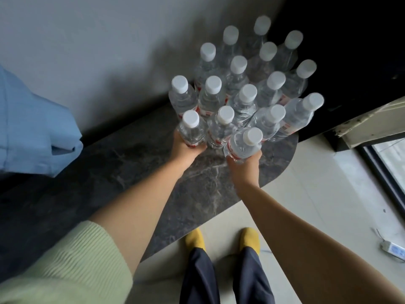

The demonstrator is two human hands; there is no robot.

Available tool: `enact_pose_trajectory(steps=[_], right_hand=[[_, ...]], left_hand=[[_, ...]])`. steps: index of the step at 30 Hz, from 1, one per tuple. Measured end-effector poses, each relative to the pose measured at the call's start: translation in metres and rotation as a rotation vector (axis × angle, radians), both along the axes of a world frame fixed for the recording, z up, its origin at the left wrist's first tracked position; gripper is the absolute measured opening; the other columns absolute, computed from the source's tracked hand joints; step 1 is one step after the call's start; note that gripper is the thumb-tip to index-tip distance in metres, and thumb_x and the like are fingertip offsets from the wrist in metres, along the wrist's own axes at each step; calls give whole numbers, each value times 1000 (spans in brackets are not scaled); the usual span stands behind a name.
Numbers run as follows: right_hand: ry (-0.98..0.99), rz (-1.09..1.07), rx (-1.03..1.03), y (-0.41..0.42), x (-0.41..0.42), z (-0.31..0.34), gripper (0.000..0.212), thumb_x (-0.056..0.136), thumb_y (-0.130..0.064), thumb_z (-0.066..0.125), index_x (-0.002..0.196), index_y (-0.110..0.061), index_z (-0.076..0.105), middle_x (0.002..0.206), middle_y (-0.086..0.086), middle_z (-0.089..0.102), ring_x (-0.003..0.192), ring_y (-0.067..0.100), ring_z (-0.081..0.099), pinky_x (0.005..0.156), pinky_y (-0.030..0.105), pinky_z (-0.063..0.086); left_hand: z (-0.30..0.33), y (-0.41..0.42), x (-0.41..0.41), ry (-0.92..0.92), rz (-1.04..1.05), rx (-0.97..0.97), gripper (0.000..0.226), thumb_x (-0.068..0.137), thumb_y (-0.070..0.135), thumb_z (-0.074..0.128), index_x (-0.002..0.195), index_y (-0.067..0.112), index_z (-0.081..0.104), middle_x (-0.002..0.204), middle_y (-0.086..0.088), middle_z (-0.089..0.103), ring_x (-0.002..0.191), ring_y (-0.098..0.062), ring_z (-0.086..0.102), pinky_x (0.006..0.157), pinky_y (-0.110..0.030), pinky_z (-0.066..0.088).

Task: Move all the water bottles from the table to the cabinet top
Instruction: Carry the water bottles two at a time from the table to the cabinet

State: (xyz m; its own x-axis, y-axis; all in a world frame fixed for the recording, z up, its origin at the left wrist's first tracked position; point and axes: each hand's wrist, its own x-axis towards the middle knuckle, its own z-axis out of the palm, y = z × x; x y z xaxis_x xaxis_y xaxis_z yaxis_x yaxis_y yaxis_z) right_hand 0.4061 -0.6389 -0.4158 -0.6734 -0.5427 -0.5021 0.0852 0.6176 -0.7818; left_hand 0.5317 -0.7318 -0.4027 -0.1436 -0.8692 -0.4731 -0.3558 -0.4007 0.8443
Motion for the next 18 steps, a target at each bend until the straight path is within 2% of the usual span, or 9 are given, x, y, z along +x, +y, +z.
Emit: enact_pose_trajectory(steps=[1,2,4,7,9,11,13,16,18], right_hand=[[-9,3,2,1,0,4,81,76,-21,76,141,-18,28,139,7,48,127,26,48,108,45,40],[-11,7,4,3,0,8,82,75,-21,76,141,-17,28,140,8,47,127,27,47,108,46,40],[5,38,2,10,-1,25,85,75,-20,77,143,-16,27,141,9,46,129,27,45,109,45,38],[44,106,-4,18,-11,55,86,77,-20,77,145,-17,25,143,11,43,131,26,43,109,34,36],[81,166,-18,23,-22,81,86,78,-18,76,147,-15,24,145,12,41,132,27,42,111,37,36],[154,245,-34,26,-35,108,87,79,-15,75,148,-13,22,148,14,37,136,29,37,113,41,32],[203,316,-60,29,-49,137,87,79,-16,74,149,-13,21,149,14,36,136,28,37,111,35,32],[271,480,7,35,-70,176,79,83,-24,71,147,-17,25,148,15,35,131,30,42,102,31,36],[361,687,100,40,-86,197,68,86,-30,67,144,-16,34,147,14,38,130,30,44,104,35,37]], left_hand=[[4,2,2,-4,-13,7,74,72,9,82,130,21,40,132,-1,56,113,-8,54,85,-9,43],[8,5,3,-13,-21,24,80,71,10,82,135,20,35,135,-1,54,119,-12,53,94,-17,44],[23,15,7,-50,-38,69,96,72,12,81,146,21,21,143,-2,46,130,-18,46,109,-35,38],[49,26,11,-138,-90,150,111,76,21,80,153,25,0,157,-3,25,141,-21,31,117,-38,27],[76,31,12,-178,-111,154,114,78,24,78,153,26,-7,160,-4,14,145,-22,24,116,-39,24],[104,32,10,-202,-107,122,112,79,25,77,153,28,-8,161,-5,10,146,-23,22,115,-38,25],[136,32,6,-219,-106,65,108,80,27,76,153,29,-4,161,-5,11,145,-24,24,113,-38,27],[179,37,-1,-238,-146,-3,95,83,31,72,153,27,9,158,-6,22,142,-22,30,114,-40,31],[204,46,-9,-302,-233,-84,79,85,34,68,150,25,23,153,-5,32,134,-16,38,103,-32,36]])
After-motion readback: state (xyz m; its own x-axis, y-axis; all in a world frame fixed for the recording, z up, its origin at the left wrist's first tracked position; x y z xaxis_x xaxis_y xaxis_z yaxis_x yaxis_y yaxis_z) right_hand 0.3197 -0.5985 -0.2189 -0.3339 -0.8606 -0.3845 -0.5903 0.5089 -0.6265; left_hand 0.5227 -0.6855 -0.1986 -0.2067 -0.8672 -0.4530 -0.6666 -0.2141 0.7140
